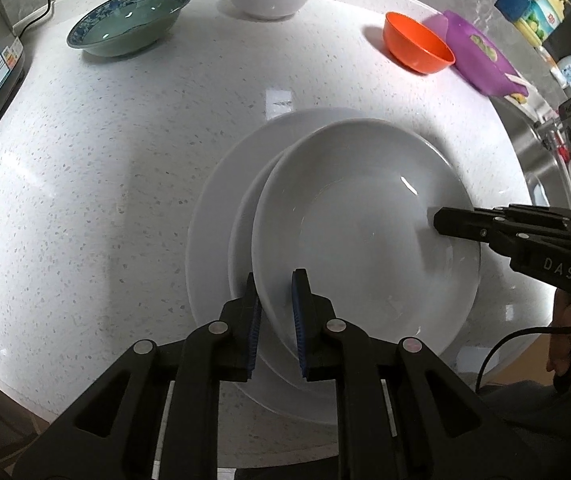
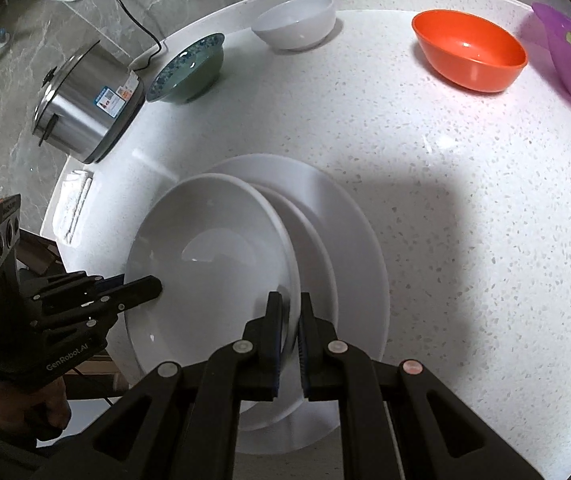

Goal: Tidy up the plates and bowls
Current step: 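Lower the small white plate onto the plate stack and open both grippers, then move both grippers to the blue floral bowl and grip its rim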

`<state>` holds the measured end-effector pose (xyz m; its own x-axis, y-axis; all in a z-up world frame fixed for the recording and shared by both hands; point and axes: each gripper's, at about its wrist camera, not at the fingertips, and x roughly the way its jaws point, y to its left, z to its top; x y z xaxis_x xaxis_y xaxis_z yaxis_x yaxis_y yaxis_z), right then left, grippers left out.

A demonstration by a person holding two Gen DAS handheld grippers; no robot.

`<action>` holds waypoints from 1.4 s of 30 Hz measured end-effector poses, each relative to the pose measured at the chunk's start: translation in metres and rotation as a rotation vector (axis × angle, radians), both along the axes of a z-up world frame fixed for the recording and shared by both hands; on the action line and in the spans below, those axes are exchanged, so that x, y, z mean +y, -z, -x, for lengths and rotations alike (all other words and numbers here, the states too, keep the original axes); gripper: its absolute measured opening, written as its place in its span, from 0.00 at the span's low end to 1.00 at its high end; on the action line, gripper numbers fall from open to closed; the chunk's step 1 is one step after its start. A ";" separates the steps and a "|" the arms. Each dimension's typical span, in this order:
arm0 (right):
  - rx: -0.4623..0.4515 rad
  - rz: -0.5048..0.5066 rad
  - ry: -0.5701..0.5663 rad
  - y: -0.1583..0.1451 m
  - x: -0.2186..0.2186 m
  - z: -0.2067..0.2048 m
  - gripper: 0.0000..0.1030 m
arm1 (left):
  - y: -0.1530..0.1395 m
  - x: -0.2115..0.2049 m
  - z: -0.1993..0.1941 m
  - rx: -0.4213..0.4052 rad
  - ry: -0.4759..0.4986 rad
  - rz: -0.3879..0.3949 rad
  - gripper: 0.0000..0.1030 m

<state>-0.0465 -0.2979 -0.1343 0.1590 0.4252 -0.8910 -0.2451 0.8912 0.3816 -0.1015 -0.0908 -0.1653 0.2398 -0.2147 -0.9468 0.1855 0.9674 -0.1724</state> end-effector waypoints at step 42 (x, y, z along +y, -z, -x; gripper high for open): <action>-0.206 -0.172 0.045 -0.088 0.034 -0.085 0.72 | -0.058 0.182 -0.153 -0.178 -0.282 0.120 1.00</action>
<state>0.0383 -0.2638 -0.0464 0.3517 0.5562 -0.7529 -0.2953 0.8292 0.4746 0.0516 0.0909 -0.1069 0.4646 -0.2238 -0.8568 -0.0490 0.9596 -0.2772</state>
